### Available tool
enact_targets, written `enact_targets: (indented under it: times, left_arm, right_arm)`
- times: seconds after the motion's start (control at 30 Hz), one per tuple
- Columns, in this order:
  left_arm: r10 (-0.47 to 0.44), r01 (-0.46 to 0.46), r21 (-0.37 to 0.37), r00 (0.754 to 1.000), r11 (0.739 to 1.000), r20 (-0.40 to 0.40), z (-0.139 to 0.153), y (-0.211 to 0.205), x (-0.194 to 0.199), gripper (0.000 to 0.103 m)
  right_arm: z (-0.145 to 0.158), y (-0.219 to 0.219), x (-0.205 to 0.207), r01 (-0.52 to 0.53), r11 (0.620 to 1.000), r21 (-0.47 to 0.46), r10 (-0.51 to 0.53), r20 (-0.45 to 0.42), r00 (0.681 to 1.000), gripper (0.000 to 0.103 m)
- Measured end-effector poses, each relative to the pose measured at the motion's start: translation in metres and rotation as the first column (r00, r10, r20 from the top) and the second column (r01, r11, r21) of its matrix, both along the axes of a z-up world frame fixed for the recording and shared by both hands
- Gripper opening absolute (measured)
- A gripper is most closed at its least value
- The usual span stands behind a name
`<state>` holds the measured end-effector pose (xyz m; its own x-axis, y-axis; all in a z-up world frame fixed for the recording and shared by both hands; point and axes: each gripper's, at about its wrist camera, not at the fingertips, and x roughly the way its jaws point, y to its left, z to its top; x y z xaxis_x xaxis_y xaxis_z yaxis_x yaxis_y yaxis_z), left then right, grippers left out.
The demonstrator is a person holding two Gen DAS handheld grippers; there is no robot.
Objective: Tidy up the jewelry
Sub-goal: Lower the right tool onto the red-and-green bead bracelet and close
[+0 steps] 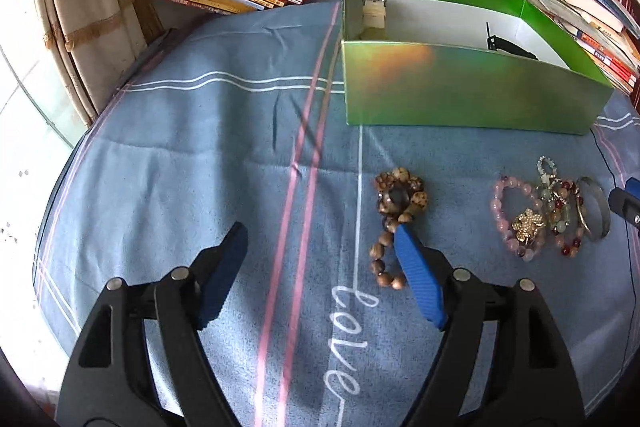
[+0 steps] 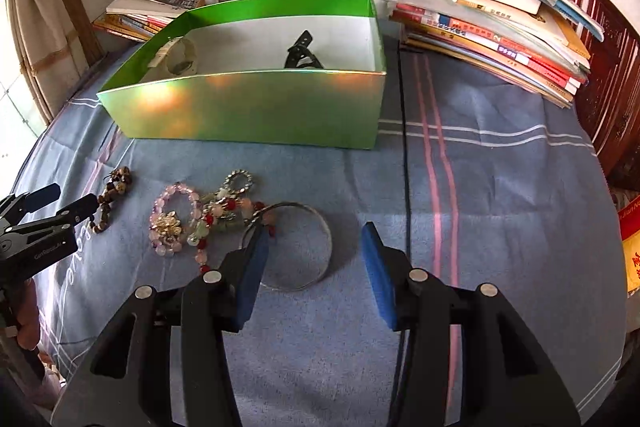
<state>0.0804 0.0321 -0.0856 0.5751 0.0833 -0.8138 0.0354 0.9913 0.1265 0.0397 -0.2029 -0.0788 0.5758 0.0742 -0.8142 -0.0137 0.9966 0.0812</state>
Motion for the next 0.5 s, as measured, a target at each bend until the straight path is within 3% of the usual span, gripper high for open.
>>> enact_targets:
  times: [0.17,0.5]
  left_arm:
    - [-0.013,0.013,-0.003,1.000,1.000,-0.016,-0.005,-0.003,-0.001,0.080]
    - [-0.053,0.052,-0.007,0.999,0.999,-0.014,-0.006,-0.015,-0.010,0.081]
  right_arm:
    - [-0.010,0.025,0.005,-0.067,0.997,-0.044,0.066,-0.029,0.997,0.048]
    - [-0.002,0.008,0.008,-0.010,1.000,-0.003,0.010,-0.004,1.000,0.048]
